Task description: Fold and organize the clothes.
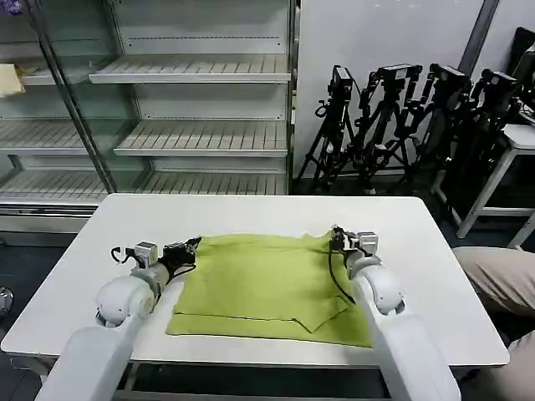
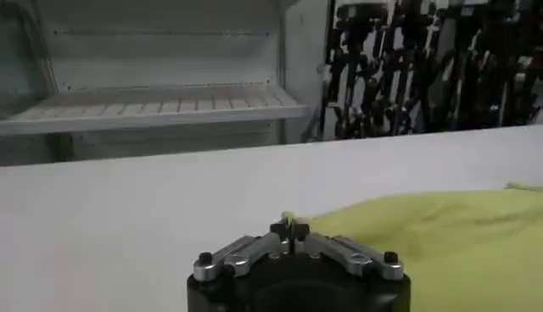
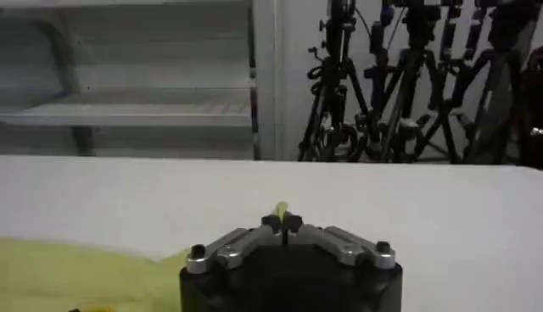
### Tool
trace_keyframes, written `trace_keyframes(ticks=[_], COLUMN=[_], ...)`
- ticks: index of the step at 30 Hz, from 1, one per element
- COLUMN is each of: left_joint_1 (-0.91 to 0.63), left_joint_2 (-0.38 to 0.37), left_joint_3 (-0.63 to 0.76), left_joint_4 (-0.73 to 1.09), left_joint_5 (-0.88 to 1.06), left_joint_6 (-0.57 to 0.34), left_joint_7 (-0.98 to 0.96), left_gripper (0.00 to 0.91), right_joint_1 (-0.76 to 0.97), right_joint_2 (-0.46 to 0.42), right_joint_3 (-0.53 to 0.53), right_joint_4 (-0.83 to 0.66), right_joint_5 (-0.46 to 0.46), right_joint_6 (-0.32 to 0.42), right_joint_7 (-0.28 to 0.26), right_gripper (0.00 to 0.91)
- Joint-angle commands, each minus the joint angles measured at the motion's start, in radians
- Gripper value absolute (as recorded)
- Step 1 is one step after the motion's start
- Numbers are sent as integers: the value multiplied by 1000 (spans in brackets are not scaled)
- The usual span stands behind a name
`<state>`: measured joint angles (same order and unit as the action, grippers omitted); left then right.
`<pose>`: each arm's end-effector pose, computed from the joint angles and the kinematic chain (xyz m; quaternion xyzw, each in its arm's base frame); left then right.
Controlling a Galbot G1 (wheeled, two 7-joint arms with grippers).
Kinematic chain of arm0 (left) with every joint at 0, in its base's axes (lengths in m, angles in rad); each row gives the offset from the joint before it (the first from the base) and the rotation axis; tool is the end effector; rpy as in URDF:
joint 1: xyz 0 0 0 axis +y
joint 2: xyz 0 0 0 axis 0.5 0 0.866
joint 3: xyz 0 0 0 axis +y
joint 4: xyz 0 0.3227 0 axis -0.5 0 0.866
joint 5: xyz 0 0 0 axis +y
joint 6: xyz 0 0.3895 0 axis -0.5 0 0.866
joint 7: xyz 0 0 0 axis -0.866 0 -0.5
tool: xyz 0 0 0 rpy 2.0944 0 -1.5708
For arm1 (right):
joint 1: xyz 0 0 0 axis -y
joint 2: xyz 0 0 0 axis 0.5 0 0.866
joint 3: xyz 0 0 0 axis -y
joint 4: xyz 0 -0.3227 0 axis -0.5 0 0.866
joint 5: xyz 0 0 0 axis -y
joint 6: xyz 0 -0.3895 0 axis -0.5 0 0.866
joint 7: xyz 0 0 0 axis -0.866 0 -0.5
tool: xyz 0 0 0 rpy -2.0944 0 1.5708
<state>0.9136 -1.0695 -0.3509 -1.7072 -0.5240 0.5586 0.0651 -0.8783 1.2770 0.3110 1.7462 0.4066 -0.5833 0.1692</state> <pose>0.4125 0.0715 -0.2154 -0.1393 -0.9710 -0.0143 0.1936 0.4145 0.0037 -0.2004 0.0610 -0.9853 0.0003 0.1593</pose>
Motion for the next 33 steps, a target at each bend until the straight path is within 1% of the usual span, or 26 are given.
trace_keyframes(ticks=[1, 3, 11, 13, 15, 26, 33], left_joint_1=[169, 197, 291, 311, 319, 330, 343], left_joint_2=[12, 10, 12, 10, 4, 9, 19], left_joint_3=[-56, -65, -98, -93, -87, -90, -91], left_joint_4=[-177, -204, -259, -283, -300, -282, -290], left_joint_5=[-17, -15, 18, 21, 33, 100, 103], left_joint_6=[-7, -13, -38, -38, -38, -15, -12], left_joint_7=[-9, -14, -15, -15, -15, -20, -21], left_gripper=[10, 10, 10, 20, 10, 10, 10], right_joint_1=[-168, -217, -308, -319, -330, -364, -371], right_joint_2=[-46, -59, -75, -76, -76, -70, -62], right_joint_3=[32, 47, 105, 107, 105, 122, 122], right_joint_4=[208, 244, 313, 329, 339, 340, 334], right_joint_5=[22, 21, 17, 16, 14, -10, -23], right_joint_6=[2, 2, 3, 3, 3, 4, 4], right_joint_7=[1, -5, -24, -26, -28, -47, -52], right_gripper=[0, 0, 0, 0, 0, 0, 0])
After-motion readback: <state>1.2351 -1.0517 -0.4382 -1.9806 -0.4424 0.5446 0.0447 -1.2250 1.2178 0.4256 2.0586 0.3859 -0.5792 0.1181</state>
